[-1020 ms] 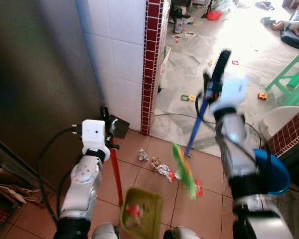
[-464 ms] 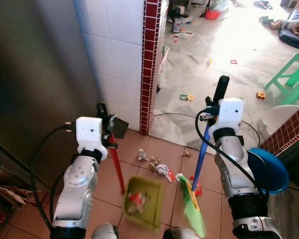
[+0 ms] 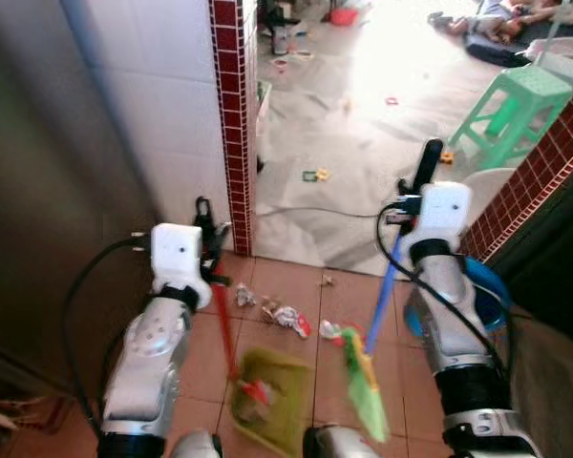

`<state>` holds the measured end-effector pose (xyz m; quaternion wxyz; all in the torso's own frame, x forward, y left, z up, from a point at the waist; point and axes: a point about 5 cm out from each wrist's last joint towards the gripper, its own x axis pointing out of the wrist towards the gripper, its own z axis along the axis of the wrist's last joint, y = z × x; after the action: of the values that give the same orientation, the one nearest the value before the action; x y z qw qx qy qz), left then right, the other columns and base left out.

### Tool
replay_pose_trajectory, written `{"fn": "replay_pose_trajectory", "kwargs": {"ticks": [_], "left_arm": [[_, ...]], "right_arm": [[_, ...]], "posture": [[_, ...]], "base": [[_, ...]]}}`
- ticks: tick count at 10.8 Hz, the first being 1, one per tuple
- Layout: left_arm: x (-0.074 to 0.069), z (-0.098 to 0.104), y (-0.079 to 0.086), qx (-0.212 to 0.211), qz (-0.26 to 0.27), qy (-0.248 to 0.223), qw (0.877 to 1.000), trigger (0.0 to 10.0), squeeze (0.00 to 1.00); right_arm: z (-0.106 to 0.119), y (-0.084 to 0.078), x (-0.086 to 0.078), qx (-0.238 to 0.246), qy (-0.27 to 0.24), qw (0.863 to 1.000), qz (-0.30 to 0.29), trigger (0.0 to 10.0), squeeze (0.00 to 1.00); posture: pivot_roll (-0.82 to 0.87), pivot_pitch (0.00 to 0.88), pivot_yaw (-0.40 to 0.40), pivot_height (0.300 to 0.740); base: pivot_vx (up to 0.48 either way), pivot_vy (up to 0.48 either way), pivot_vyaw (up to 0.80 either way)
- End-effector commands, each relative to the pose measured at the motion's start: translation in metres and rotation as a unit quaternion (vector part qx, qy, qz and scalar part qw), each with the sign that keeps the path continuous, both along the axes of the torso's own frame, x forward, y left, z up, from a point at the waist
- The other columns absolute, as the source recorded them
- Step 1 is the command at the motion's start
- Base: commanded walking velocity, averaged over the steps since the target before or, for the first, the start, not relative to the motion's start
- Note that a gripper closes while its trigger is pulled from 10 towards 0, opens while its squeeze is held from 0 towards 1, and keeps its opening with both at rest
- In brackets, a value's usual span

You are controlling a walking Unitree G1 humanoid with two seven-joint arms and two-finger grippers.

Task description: Sweep floor

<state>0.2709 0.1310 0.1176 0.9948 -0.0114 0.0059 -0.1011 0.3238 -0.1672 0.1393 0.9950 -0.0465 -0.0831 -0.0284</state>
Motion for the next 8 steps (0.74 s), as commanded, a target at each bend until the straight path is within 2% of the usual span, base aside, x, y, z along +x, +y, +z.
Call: {"fn": "replay_pose_trajectory", "kwargs": {"ticks": [1,8], "left_arm": [[0.0023,0.0101,-0.0021,-0.008,-0.01,-0.021,1.0,10.0,0.0],[0.005,0.0106,-0.0035,-0.019,-0.013,-0.015,1.0,10.0,0.0]], "right_arm": [[0.0076,0.0025,0.0022,0.002,-0.016,1.0,0.003,10.0,0.0],[0.0073,-0.0008,0.0046,0.0,-0.01,1.0,-0.001,10.0,0.0]], "posture": [[0.0,0.0,-0.025,0.74],[-0.02,0.0,-0.031,0.74]], "base": [[-0.311,0.0,0.0],[-0.334,0.0,0.0]]}}
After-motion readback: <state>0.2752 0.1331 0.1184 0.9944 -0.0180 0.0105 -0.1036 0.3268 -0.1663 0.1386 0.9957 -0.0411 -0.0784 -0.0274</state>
